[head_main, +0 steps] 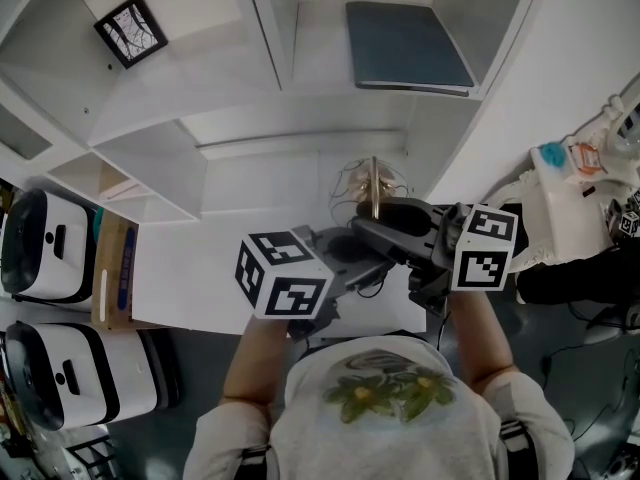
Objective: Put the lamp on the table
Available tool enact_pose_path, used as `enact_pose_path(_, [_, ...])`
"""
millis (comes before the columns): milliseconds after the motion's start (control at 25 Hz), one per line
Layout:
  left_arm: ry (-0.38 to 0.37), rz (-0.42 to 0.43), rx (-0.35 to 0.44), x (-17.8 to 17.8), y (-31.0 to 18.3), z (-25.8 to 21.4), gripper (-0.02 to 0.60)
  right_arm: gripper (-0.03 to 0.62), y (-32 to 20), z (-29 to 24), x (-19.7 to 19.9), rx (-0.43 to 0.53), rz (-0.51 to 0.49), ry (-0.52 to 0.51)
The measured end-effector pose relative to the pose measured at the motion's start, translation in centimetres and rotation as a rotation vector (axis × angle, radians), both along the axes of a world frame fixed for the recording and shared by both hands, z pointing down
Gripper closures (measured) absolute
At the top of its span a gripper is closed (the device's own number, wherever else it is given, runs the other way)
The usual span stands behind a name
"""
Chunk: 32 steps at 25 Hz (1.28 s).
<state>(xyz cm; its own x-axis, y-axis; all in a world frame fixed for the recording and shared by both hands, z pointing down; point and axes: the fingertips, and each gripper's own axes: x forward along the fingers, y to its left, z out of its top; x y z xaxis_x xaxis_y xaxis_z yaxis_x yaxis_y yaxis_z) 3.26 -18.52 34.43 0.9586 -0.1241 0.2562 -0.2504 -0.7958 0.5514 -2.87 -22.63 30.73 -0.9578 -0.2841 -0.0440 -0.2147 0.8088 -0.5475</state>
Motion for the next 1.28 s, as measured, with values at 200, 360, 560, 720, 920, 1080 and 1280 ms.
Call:
enact_pose_path(200, [-0.011,0.005,-0.015,0.2,-0.9,0.8,0.541,0.473,-0.9,0.8,0.3,-0.016,0.013,0.004])
enact_pose_path(360, [-0.014,0.006,-0.022,0.4,-1.4,1.2,0.541,0.473,-1.5,1.2,0.4,-0.022,0.018,0.006])
enact_pose_path(560, [-0.023,-0.001,-0.038,0.4,-2.3,2.0,0.543,0.473,-2.3,2.1,0.5,-0.033,0.027,0.014])
enact_pose_path(720, [-0.033,-0.009,-0.049,0.4,-2.9,2.7,0.543,0.474,-2.9,2.7,0.5,-0.042,0.03,0.024])
enact_pose_path(920, [-0.041,-0.016,-0.059,0.6,-3.5,3.2,0.543,0.474,-3.5,3.2,0.7,-0.052,0.035,0.027])
enact_pose_path(1080, [-0.051,-0.021,-0.064,0.6,-3.9,3.7,0.543,0.474,-3.9,3.8,0.7,-0.057,0.037,0.04])
enact_pose_path(1280, [-0.061,-0.026,-0.071,0.7,-4.2,4.2,0.543,0.476,-4.2,4.3,0.8,-0.066,0.039,0.046])
